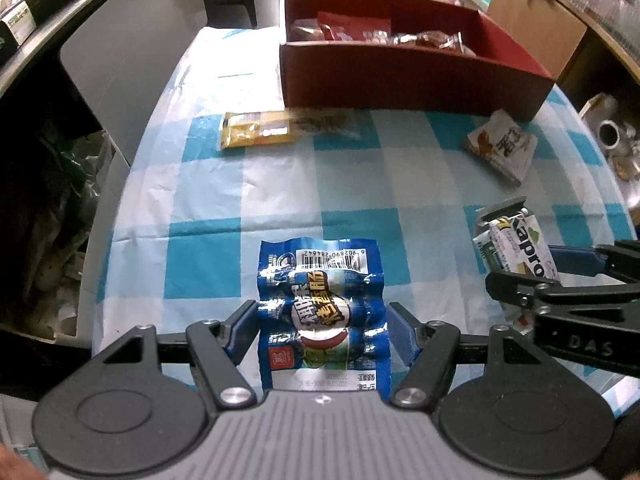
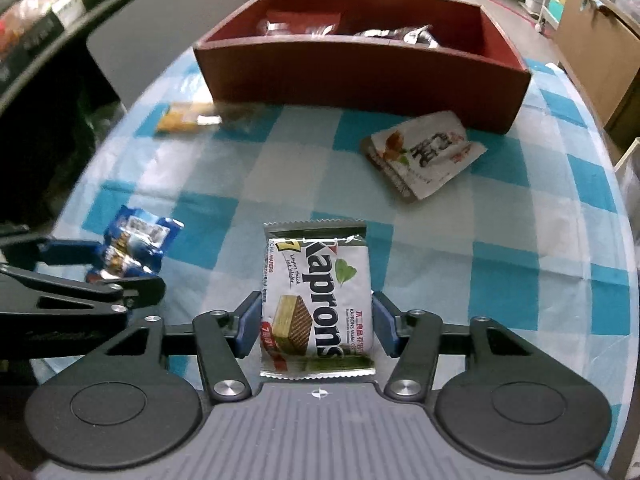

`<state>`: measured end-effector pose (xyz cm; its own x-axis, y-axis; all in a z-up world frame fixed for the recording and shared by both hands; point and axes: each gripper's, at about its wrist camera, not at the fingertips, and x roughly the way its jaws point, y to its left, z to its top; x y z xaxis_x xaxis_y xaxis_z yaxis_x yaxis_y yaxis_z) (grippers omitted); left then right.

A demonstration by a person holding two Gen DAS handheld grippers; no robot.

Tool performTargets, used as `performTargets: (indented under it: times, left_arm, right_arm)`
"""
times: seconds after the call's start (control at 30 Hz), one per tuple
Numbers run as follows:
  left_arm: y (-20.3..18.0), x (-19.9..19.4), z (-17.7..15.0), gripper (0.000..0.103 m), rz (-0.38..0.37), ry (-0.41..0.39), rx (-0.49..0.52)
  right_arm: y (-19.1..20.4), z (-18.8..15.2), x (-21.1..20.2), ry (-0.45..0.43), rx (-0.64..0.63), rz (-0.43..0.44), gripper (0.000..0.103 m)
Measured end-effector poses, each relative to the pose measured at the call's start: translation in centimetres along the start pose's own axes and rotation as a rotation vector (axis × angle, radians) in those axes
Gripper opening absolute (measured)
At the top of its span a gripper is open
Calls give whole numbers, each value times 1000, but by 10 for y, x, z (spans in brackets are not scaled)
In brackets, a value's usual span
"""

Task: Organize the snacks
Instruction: 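Lift and carry the sausage pack with the left gripper while the right carries the Kaprons wafer to the box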

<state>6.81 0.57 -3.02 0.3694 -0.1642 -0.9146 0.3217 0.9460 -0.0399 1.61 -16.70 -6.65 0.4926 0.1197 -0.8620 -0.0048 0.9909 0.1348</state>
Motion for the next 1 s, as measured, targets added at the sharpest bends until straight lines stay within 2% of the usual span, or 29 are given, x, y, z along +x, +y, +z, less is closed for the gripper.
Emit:
performTargets:
  times: [0.43, 0.57, 1.0]
  left_arm:
    - [-4, -23, 31, 62, -20, -110, -13]
    - [-8, -29, 45, 62, -21, -155, -14]
    - [-22, -26, 92, 62, -14, -220, -2]
  right_arm:
    - [-12, 17, -23, -100, 51, 49, 64]
    - [-17, 30, -29, -135, 59, 62, 64]
    - [-37, 74, -38, -226, 97, 87, 64]
